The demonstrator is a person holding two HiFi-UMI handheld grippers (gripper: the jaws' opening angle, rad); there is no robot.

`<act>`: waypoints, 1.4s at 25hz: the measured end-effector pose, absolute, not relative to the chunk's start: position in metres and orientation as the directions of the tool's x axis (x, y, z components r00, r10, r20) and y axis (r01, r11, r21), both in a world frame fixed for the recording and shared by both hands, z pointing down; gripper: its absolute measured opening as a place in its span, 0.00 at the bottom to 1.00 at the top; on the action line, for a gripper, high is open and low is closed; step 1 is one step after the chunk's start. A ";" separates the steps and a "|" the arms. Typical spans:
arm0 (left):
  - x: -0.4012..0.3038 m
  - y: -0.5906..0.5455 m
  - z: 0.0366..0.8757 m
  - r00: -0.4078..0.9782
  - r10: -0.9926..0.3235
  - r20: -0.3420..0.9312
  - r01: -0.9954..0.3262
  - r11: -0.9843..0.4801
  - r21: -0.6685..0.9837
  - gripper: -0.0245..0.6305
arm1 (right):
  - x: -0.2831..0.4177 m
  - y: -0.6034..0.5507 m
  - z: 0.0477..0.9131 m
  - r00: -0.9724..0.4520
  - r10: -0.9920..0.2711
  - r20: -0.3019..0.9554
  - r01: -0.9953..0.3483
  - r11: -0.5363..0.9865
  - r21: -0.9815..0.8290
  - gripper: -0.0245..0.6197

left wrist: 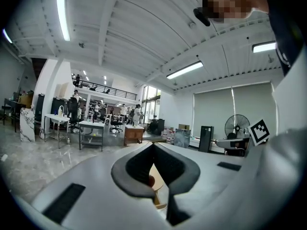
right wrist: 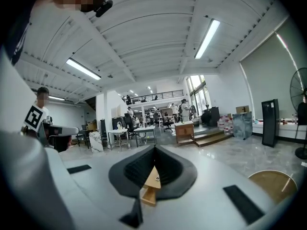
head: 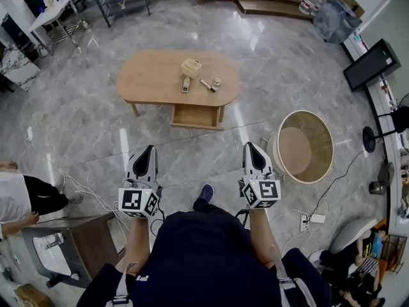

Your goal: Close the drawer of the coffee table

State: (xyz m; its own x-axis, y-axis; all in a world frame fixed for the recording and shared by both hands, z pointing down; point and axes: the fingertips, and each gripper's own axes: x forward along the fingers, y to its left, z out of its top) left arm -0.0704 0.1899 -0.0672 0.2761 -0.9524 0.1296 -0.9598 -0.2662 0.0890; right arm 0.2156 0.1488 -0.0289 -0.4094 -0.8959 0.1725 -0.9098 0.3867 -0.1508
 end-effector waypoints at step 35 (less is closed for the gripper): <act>-0.114 0.051 -0.059 0.307 -0.943 0.124 -0.951 -0.299 0.081 0.07 | 0.180 0.020 -0.015 -0.351 -0.915 0.199 -0.934 0.326 -0.147 0.08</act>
State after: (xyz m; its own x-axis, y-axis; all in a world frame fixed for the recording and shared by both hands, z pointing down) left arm -0.1137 0.0506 -0.0590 0.3075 -0.9435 0.1238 -0.9508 -0.2993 0.0806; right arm 0.1802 0.0199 -0.0155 -0.3512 -0.9150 0.1988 -0.9337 0.3264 -0.1472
